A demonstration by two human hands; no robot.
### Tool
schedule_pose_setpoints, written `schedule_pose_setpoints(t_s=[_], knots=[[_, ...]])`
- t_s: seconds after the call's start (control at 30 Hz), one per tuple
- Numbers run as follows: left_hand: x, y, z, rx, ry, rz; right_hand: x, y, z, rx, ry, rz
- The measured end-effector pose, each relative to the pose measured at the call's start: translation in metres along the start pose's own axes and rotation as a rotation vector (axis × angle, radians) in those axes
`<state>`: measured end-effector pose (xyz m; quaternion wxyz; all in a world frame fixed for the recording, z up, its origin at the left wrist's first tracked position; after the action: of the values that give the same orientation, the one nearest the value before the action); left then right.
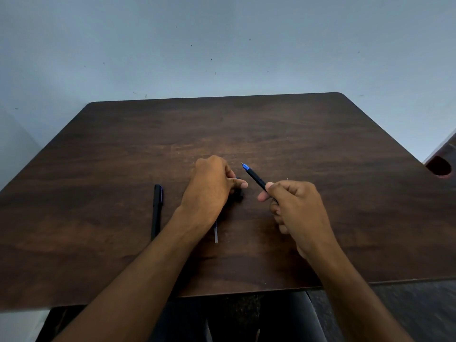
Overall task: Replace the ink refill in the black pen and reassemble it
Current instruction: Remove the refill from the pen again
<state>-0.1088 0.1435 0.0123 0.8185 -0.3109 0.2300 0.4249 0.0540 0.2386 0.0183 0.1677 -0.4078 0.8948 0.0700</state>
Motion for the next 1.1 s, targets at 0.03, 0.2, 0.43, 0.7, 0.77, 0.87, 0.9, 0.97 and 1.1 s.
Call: schedule_pose_setpoints(t_s=[0.03, 0.2, 0.43, 0.7, 0.77, 0.87, 0.9, 0.97, 1.1], knots=[[0.001, 0.0, 0.0, -0.008, -0.009, -0.012, 0.0, 0.0, 0.0, 0.002, 0.0, 0.0], [0.002, -0.006, -0.002, -0.016, -0.158, -0.018, 0.0, 0.0, 0.001, -0.004, 0.012, 0.001], [0.001, -0.025, 0.0, -0.049, -0.191, -0.09, 0.003, -0.001, 0.0, 0.0, 0.016, 0.002], [-0.019, -0.045, 0.016, 0.114, -0.338, 0.021, 0.002, -0.005, -0.002, -0.002, 0.016, 0.01], [-0.027, -0.057, 0.015, 0.272, -0.429, 0.076, 0.003, -0.006, -0.003, -0.008, 0.018, 0.01], [-0.02, -0.068, 0.0, 0.28, -0.724, -0.066, 0.008, -0.009, -0.008, -0.05, 0.039, -0.009], [-0.014, -0.069, -0.004, 0.241, -0.866, -0.167, 0.012, -0.01, -0.011, -0.073, 0.054, -0.021], [-0.003, -0.074, -0.006, 0.174, -1.089, -0.33, 0.019, -0.012, -0.016, -0.102, 0.09, -0.055], [-0.003, -0.075, -0.014, 0.119, -1.23, -0.347, 0.034, -0.016, -0.02, -0.085, 0.2, -0.153]])
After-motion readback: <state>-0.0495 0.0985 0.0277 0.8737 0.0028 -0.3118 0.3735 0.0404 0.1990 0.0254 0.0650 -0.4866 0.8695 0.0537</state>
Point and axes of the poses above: each hand's wrist, its own y-axis towards the middle knuckle, its own x-axis out of the palm, z = x × y, the point moved 8 cm from there along y, towards the middle knuckle, and after that the axes turned 9 degrees about -y, right-handed, at the moved point
